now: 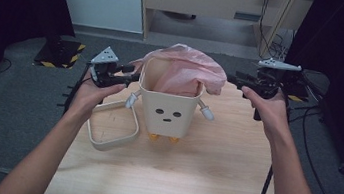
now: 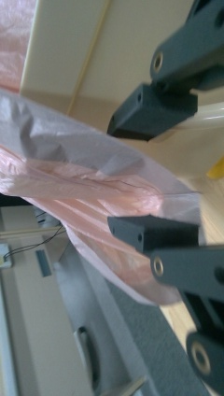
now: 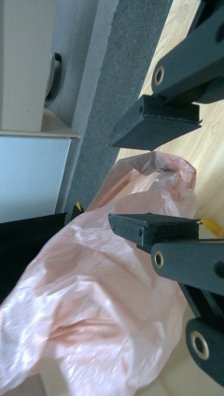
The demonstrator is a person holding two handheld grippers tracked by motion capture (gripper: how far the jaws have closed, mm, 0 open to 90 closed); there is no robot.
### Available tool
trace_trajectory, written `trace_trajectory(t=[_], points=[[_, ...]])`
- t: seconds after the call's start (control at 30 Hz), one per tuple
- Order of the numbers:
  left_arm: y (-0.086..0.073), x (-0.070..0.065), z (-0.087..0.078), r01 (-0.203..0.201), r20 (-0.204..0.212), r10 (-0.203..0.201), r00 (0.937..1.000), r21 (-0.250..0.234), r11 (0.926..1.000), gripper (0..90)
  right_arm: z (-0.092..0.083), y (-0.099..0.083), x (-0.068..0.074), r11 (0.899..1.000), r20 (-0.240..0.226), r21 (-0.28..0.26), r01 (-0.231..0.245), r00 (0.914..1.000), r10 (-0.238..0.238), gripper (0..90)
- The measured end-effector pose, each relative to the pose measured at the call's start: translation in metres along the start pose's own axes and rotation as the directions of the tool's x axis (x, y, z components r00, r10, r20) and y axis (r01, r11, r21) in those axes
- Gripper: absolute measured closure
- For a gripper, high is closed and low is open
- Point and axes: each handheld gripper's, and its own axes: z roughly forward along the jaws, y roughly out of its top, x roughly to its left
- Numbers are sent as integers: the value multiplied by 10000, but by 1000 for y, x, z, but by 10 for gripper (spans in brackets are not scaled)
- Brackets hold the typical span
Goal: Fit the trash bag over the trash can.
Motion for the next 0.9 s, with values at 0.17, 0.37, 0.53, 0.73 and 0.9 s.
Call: trace_trajectory(t=[0.17,0.37,0.53,0.73,0.9], points=[[2,2,6,143,74,-143,9999,-39,9999,754,-5,8,2,9999,2,-152,43,10000,-43,559],[5,8,2,621,341,-613,9975,-232,9978,891,-5,18,7,9992,-193,-405,65,9998,-73,531],[8,9,-2,678,378,-667,9971,-273,9973,898,-3,24,13,9984,-376,-541,132,9992,-152,512],[11,9,-3,694,474,-682,9965,-229,9973,900,-3,26,20,9982,-618,-555,242,9977,-277,502],[11,9,-3,698,467,-688,9965,-191,9974,900,-7,26,22,9975,-687,-636,316,9970,-359,503]])
